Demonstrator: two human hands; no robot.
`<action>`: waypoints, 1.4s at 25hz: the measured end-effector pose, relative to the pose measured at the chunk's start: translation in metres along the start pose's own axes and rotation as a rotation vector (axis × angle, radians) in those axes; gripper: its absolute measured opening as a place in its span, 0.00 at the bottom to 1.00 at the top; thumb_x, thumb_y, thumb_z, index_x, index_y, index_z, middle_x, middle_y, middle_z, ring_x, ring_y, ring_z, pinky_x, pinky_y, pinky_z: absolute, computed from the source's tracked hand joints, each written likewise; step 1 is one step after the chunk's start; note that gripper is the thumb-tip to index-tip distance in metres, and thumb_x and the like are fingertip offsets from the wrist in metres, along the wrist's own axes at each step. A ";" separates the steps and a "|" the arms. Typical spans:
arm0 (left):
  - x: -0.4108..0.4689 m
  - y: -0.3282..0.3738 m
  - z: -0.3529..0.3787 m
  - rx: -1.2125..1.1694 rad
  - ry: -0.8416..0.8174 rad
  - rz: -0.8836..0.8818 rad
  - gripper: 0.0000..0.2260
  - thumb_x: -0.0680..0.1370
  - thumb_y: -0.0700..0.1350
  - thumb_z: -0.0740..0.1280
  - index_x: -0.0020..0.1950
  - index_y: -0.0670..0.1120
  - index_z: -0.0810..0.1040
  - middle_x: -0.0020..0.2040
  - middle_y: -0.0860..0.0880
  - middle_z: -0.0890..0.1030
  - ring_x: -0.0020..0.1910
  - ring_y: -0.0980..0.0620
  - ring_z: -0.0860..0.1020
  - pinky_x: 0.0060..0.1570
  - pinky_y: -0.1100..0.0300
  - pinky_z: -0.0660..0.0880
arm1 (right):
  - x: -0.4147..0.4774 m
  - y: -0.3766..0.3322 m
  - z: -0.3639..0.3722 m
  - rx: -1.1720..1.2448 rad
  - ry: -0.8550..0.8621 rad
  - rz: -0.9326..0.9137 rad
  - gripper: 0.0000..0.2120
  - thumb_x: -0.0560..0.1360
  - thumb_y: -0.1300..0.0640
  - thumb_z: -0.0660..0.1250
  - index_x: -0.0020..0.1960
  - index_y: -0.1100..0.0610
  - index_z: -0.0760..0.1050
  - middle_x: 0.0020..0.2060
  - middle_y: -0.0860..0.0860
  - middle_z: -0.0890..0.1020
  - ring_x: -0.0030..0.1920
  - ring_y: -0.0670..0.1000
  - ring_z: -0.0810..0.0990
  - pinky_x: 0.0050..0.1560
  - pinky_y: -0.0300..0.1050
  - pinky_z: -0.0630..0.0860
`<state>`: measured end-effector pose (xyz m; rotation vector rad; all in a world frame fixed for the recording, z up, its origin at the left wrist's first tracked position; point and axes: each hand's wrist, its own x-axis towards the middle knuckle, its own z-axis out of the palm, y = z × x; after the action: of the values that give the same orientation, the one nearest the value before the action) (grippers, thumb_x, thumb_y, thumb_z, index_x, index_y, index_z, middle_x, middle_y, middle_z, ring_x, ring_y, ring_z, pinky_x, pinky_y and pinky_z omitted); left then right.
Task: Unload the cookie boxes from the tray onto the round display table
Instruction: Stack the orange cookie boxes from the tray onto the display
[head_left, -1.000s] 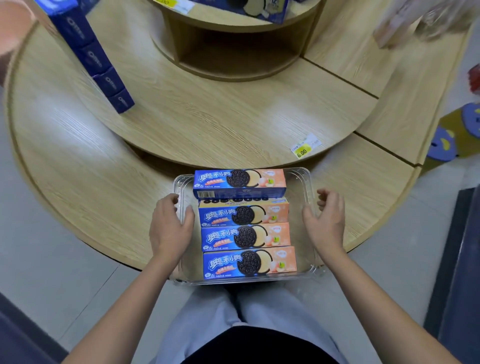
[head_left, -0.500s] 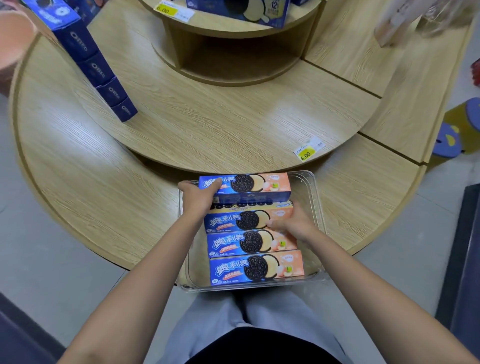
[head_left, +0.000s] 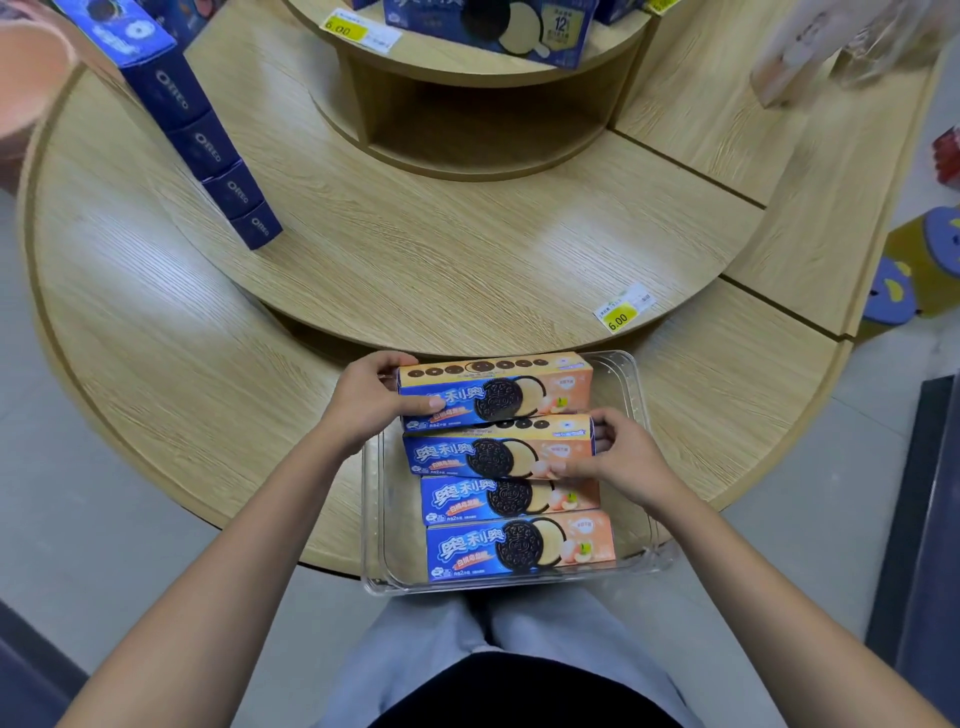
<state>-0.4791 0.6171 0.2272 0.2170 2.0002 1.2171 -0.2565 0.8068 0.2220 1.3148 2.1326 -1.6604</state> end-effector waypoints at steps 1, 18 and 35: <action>-0.001 0.001 -0.004 -0.002 0.012 0.040 0.25 0.58 0.37 0.80 0.52 0.46 0.76 0.42 0.52 0.80 0.40 0.55 0.78 0.42 0.64 0.76 | -0.003 -0.004 -0.002 -0.036 0.002 -0.020 0.31 0.53 0.57 0.83 0.53 0.52 0.74 0.44 0.51 0.82 0.38 0.47 0.79 0.48 0.47 0.79; 0.093 0.047 -0.030 0.058 -0.029 0.340 0.30 0.60 0.31 0.76 0.59 0.46 0.72 0.58 0.48 0.75 0.53 0.55 0.77 0.49 0.68 0.77 | 0.006 -0.101 -0.069 0.110 0.274 -0.306 0.30 0.58 0.69 0.78 0.55 0.55 0.72 0.44 0.48 0.81 0.39 0.35 0.80 0.42 0.29 0.75; 0.091 0.045 -0.049 0.064 -0.112 0.342 0.26 0.65 0.34 0.75 0.62 0.45 0.74 0.58 0.44 0.80 0.57 0.51 0.78 0.59 0.60 0.74 | 0.093 -0.118 -0.042 -0.067 0.127 -0.420 0.31 0.63 0.69 0.76 0.60 0.53 0.66 0.51 0.52 0.76 0.48 0.48 0.76 0.42 0.30 0.75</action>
<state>-0.5859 0.6530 0.2289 0.6677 1.9573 1.3168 -0.3787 0.8914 0.2691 1.0275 2.6607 -1.6579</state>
